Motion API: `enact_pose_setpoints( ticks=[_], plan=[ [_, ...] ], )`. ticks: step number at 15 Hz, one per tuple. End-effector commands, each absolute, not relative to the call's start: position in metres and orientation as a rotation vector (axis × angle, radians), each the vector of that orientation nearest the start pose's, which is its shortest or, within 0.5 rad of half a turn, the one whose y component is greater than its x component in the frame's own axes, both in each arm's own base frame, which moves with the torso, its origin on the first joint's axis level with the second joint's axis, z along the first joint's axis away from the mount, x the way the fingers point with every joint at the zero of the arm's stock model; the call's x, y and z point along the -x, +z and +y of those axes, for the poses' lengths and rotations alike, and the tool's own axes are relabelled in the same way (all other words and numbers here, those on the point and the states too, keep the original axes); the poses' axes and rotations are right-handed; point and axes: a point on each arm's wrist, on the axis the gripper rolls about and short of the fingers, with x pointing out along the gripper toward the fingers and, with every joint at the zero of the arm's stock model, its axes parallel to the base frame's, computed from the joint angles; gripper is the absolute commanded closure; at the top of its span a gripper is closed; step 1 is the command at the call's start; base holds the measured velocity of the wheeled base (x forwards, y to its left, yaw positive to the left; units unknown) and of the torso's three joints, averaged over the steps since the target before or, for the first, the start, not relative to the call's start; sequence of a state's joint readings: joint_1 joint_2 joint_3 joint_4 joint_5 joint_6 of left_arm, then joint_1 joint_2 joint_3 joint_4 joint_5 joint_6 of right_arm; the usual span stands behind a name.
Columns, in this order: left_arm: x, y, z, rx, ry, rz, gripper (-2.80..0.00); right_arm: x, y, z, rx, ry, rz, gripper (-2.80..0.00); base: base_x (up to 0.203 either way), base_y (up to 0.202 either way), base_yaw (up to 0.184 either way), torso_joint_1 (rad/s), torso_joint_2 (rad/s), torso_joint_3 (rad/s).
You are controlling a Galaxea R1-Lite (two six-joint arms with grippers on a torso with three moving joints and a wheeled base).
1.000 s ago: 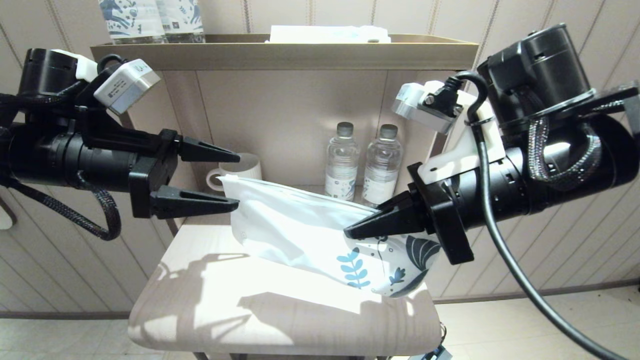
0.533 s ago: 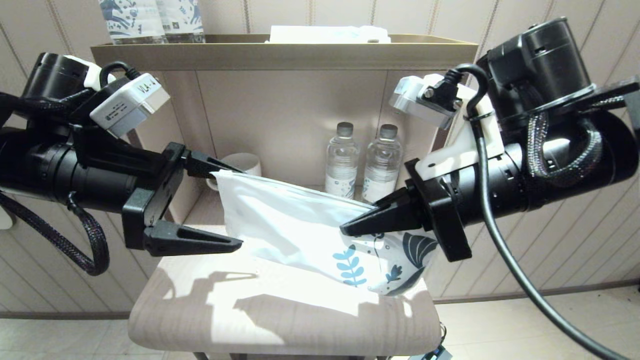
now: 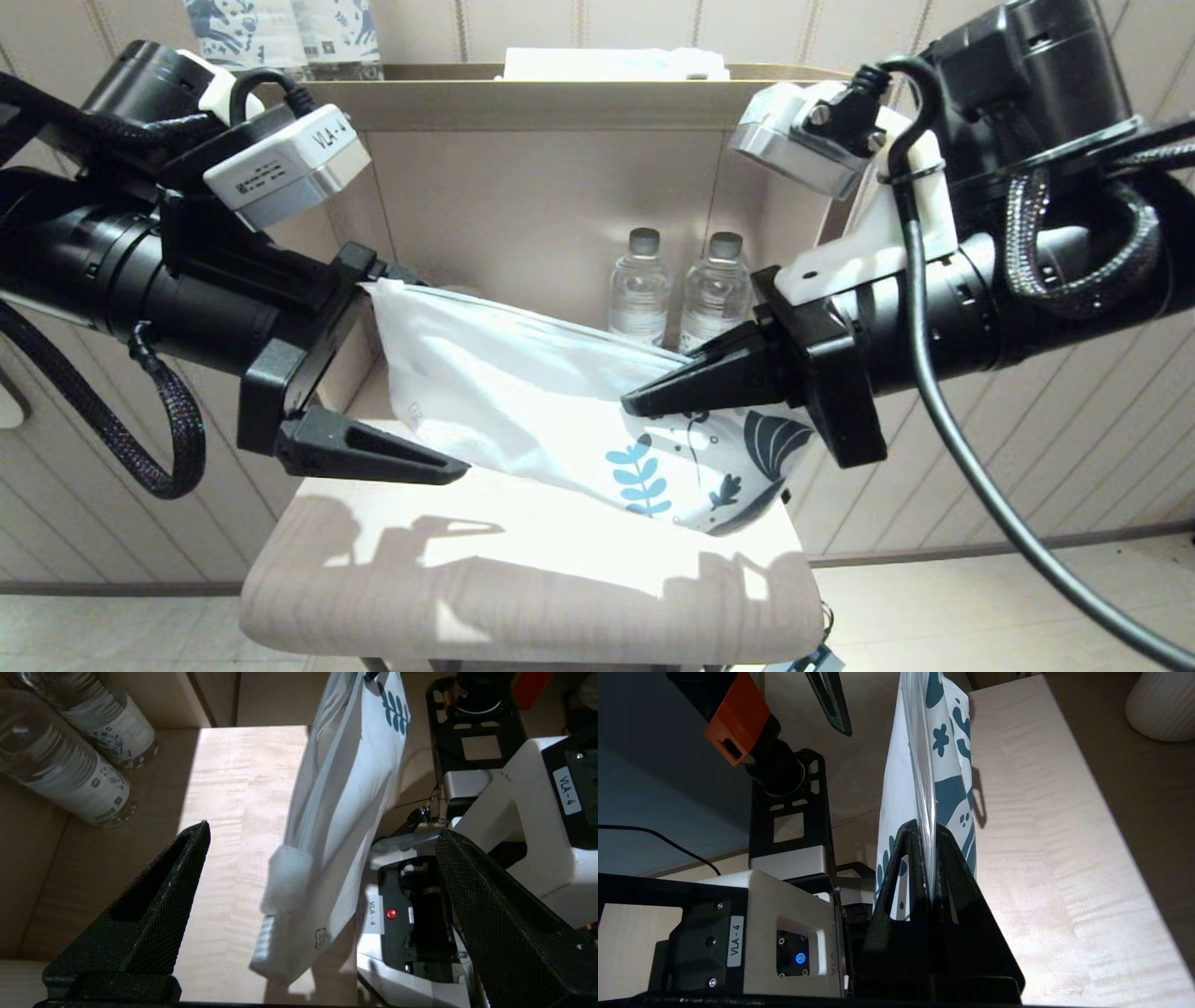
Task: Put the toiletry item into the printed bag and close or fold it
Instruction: Hand it to the other hand
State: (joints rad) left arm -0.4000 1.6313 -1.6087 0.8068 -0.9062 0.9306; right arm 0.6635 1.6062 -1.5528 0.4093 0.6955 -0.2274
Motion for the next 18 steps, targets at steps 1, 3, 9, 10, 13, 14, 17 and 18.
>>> enact_pose_setpoints(
  ticks=[1, 3, 9, 10, 13, 14, 17, 18],
  plan=[
    [-0.232, 0.297, -0.119, -0.517, -1.517, 0.236, -2.8, -0.207, 0.326, 0.182, 0.18, 1.393, 0.331, 0.0, 0.0, 0.0, 0.0, 0.0, 0.0, 0.0],
    [-0.233, 0.295, -0.119, -0.515, -1.519, 0.238, -2.8, -0.206, 0.328, 0.183, 0.177, 1.401, 0.325, 0.0, 0.0, 0.0, 0.0, 0.0, 0.0, 0.0],
    [-0.23, 0.297, -0.117, -0.51, -1.519, 0.227, -2.8, -0.207, 0.322, 0.183, 0.176, 1.401, 0.353, 0.0, 0.0, 0.0, 0.0, 0.0, 0.0, 0.0],
    [-0.23, 0.297, -0.117, -0.511, -1.519, 0.225, -2.8, -0.206, 0.319, 0.183, 0.177, 1.401, 0.363, 0.0, 0.0, 0.0, 0.0, 0.0, 0.0, 0.0],
    [-0.232, 0.297, -0.118, -0.509, -1.521, 0.226, -2.8, -0.206, 0.319, 0.182, 0.178, 1.4, 0.36, 0.0, 0.0, 0.0, 0.0, 0.0, 0.0, 0.0],
    [-0.233, 0.296, -0.118, -0.508, -1.522, 0.228, -2.8, -0.206, 0.319, 0.182, 0.178, 1.4, 0.36, 0.0, 0.0, 0.0, 0.0, 0.0, 0.0, 0.0],
    [-0.234, 0.295, -0.119, -0.507, -1.525, 0.225, -0.16, -0.206, 0.32, 0.181, 0.178, 1.398, 0.356, 0.0, 0.0, 0.0, 0.0, 0.0, 0.0, 0.0],
    [-0.233, 0.294, -0.118, -0.499, -1.532, 0.222, 0.0, -0.206, 0.32, 0.18, 0.178, 1.396, 0.353, 0.0, 0.0, 0.0, 0.0, 0.0, 0.0, 0.0]
  ],
)
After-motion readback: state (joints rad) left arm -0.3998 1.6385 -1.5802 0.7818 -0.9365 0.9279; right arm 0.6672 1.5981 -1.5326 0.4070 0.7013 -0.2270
